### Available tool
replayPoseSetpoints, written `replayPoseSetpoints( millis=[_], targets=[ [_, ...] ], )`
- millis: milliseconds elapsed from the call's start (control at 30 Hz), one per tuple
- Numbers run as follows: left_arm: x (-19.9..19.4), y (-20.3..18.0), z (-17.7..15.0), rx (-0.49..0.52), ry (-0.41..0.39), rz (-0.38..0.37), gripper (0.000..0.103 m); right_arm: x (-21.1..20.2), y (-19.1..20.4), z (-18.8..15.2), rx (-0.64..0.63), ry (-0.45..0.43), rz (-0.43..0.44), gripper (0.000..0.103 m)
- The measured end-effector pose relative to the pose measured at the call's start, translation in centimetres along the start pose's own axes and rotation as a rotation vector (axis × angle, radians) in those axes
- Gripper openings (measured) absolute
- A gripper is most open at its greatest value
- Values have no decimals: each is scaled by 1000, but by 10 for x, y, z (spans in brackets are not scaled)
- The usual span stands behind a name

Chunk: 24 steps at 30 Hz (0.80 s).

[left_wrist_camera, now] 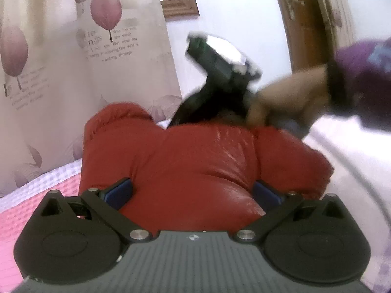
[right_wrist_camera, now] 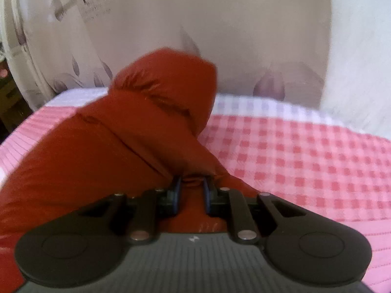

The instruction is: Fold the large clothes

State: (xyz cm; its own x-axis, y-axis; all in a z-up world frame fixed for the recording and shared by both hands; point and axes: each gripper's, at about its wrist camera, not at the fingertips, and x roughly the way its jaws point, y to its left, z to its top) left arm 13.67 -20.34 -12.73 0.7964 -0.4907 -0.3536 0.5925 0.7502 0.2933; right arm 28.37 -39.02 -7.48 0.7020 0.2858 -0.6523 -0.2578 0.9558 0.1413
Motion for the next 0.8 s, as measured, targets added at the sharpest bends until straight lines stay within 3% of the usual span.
replayPoseSetpoints(
  millis=[100,167,267,333,433,500,533,733,800],
  targets=[
    [-2,2,-1,3,11,9,103,-55,-2,-4,34,-108,39,26],
    [-3,4,0,-9,16,10,103,-95,4,-16,25,-172,46,45],
    [-4,3,-1,-8,10,19,103,-151,22,-54,15,-241,51,61],
    [-5,4,-1,-17,9,22,103,-172,33,-84,45,-251,57,65],
    [-6,6,-1,-25,7,21,103,-165,43,-119,55,-192,-14,65],
    [-6,8,-1,-29,4,18,103,-141,36,-138,111,-134,3,49],
    [-7,8,-2,-28,2,12,103,-131,35,-145,126,-117,-7,48],
    [-22,6,-2,-3,-13,18,103,-116,16,-158,303,-135,84,50],
    [-32,10,4,-27,-16,19,103,-124,18,-158,301,-153,80,59]
  ],
)
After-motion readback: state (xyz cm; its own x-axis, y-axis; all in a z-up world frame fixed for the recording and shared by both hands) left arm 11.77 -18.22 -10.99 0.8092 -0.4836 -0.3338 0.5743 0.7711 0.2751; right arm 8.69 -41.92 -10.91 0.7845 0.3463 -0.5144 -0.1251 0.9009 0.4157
